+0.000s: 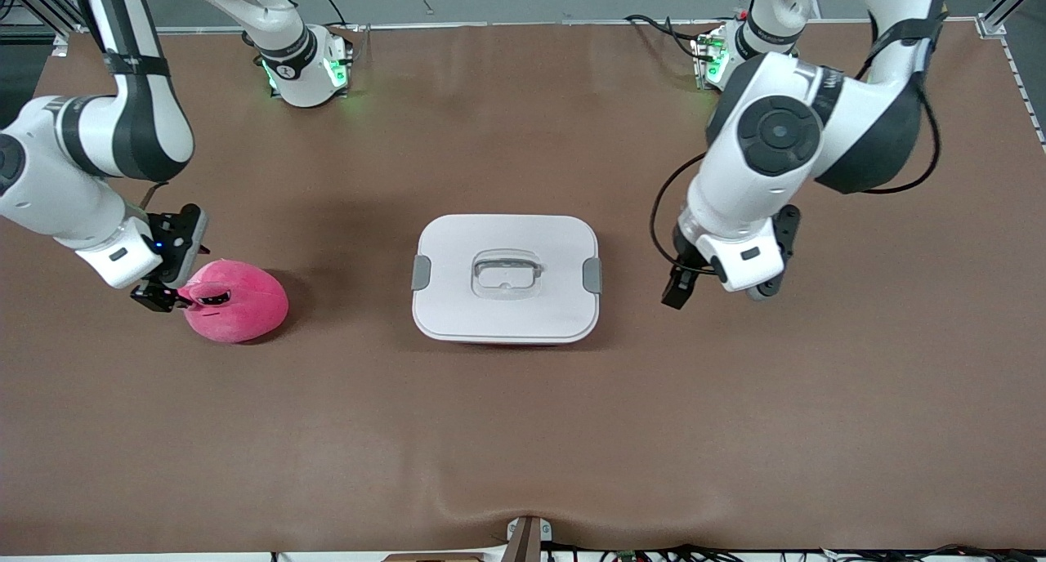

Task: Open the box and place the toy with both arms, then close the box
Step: 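Reach the right gripper to the pink plush while the left gripper reaches the lid, then grasp the plush with the right gripper while the left gripper grasps the handle, then lift the plush with the right gripper and hold it beside the box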

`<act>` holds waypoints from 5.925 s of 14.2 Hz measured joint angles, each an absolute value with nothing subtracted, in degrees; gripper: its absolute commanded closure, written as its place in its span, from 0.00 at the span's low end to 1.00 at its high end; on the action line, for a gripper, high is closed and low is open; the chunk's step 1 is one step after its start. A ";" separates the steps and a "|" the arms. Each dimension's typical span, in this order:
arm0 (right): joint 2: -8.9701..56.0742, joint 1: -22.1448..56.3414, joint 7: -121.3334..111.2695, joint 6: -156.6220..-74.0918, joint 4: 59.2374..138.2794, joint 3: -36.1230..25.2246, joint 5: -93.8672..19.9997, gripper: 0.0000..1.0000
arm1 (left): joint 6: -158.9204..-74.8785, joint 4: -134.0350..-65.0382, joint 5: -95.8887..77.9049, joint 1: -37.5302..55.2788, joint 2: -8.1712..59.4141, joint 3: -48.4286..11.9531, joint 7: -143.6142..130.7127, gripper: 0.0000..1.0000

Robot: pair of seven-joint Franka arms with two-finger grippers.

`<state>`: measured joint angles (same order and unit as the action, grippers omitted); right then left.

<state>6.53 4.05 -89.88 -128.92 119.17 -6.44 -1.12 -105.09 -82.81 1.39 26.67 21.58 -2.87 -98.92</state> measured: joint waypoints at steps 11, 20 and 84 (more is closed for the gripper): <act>13.34 3.96 -96.31 -134.78 120.41 -6.77 -1.12 1.00 | -114.80 -82.68 1.39 35.08 26.17 -2.90 -122.74 0.00; 13.74 2.90 -97.82 -135.36 120.21 -6.98 -1.12 1.00 | -124.24 -82.56 3.13 41.80 32.05 -2.58 -138.04 0.00; 11.04 11.72 -0.82 -86.29 89.83 -6.02 -16.48 1.00 | -128.03 -78.40 13.27 47.72 39.01 -1.91 -147.50 1.00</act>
